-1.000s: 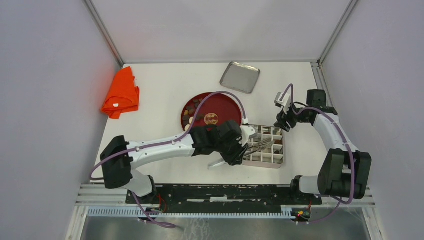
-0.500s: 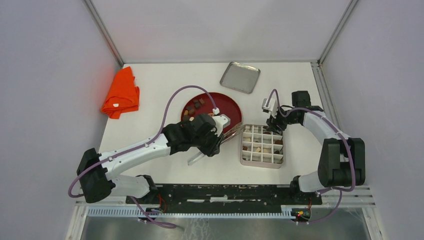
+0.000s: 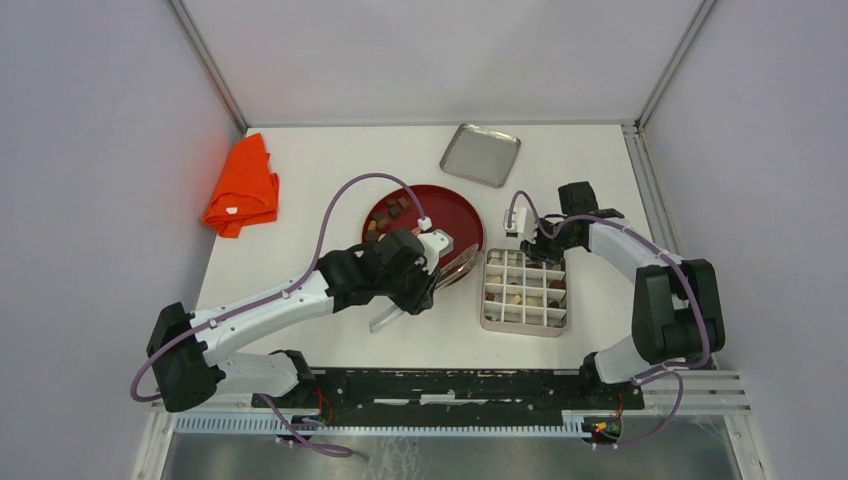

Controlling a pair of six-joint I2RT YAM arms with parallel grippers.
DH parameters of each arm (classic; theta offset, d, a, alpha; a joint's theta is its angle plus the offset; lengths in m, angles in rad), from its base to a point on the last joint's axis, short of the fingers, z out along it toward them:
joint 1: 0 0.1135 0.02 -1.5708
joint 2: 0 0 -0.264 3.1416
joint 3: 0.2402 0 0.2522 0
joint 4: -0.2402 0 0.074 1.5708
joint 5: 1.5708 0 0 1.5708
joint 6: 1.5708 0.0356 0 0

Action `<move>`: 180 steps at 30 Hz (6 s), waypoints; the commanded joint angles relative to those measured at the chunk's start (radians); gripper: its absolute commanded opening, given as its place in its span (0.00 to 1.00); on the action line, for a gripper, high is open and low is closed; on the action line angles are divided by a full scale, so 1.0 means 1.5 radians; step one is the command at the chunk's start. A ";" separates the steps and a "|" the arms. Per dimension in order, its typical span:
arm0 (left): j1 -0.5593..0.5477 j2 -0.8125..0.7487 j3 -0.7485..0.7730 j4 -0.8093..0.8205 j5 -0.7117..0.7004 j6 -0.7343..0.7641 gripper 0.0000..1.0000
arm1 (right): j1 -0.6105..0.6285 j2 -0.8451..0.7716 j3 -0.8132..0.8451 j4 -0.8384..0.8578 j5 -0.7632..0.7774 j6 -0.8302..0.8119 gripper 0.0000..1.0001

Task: Pack the chocolate
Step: Pick up the packing box from the center of the board, then place the packing box at the center of the board, then pick up the fake chocolate from the plate.

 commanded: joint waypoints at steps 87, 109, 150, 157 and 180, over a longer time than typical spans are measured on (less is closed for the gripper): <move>0.047 -0.019 0.067 -0.049 -0.062 0.048 0.35 | 0.076 -0.278 0.107 -0.044 0.208 -0.100 0.00; 0.118 0.007 0.037 -0.093 0.021 0.027 0.36 | -0.039 0.074 0.177 -0.110 0.050 -0.039 0.30; 0.282 0.325 0.372 -0.349 -0.101 0.149 0.41 | -0.109 -0.062 0.098 -0.131 -0.277 0.068 0.54; 0.294 0.333 0.368 -0.343 -0.088 0.155 0.44 | -0.110 -0.052 0.099 -0.137 -0.277 0.061 0.55; 0.311 0.361 0.356 -0.326 -0.039 0.162 0.48 | -0.110 -0.043 0.104 -0.151 -0.274 0.048 0.54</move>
